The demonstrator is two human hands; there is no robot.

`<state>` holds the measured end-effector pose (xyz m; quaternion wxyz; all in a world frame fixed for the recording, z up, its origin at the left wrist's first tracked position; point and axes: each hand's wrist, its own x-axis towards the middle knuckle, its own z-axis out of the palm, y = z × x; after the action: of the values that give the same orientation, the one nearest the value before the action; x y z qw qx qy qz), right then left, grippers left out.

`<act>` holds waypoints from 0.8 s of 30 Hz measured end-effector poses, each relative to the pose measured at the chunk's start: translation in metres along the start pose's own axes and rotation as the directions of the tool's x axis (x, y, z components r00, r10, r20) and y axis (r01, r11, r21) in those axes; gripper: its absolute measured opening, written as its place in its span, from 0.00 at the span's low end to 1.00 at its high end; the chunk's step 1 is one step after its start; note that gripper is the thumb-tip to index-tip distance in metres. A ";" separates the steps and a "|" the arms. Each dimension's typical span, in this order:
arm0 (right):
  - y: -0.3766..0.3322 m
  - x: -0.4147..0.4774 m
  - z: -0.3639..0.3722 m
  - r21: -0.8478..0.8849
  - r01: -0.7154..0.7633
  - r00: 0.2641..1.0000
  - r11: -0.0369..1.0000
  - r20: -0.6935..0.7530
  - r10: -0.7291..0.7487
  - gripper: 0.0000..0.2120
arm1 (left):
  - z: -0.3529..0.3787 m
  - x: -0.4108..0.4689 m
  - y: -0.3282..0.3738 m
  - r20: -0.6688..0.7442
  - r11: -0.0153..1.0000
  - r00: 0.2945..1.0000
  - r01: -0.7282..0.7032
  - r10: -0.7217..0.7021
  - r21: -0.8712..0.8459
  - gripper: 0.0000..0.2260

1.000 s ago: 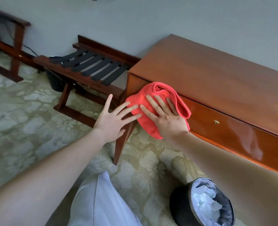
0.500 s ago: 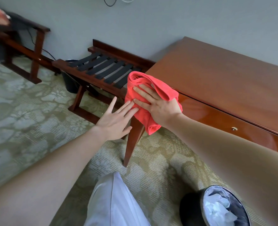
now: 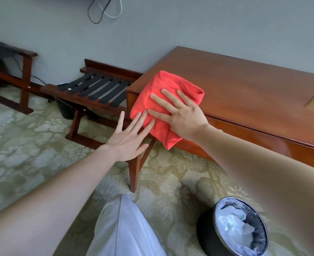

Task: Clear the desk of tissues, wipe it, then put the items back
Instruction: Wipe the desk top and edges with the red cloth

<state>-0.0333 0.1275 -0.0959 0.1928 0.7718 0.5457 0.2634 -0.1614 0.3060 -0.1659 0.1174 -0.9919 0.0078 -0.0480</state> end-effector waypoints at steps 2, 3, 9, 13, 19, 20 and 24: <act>0.013 -0.019 -0.006 0.096 -0.056 0.998 0.994 0.029 0.054 0.32 | -0.015 0.005 0.013 -0.011 1.000 1.000 -0.027 0.027 0.000 0.33; 0.020 -0.029 -0.007 0.141 -0.081 0.996 0.987 0.053 0.074 0.33 | -0.022 0.008 0.019 -0.014 0.999 0.999 -0.051 0.051 0.006 0.33; 0.064 -0.103 -0.014 0.291 -0.193 0.971 0.937 0.193 0.140 0.35 | -0.064 0.025 0.061 -0.032 0.978 0.979 -0.204 0.203 -0.037 0.32; 0.089 -0.155 -0.015 0.372 -0.356 0.925 0.857 0.272 0.266 0.36 | -0.093 0.049 0.107 -0.082 0.962 0.965 -0.256 0.248 -0.096 0.31; 0.127 -0.229 -0.014 0.437 -0.581 0.803 0.687 0.445 0.397 0.36 | -0.148 0.110 0.181 0.047 0.924 0.948 -0.296 0.316 -0.243 0.29; 0.132 -0.239 -0.015 0.436 -0.613 0.780 0.660 0.471 0.413 0.35 | -0.155 0.118 0.191 0.067 0.919 0.941 -0.305 0.331 -0.251 0.29; 0.150 -0.274 -0.017 0.435 -0.699 0.704 0.568 0.557 0.440 0.32 | -0.166 0.145 0.222 0.107 0.893 0.914 -0.348 0.390 -0.284 0.28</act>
<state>-0.0051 -0.1805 -0.0484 -0.0656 0.9613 0.2644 -0.0401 -0.0342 0.0476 -0.0437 -0.0058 -0.9795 0.1932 0.0570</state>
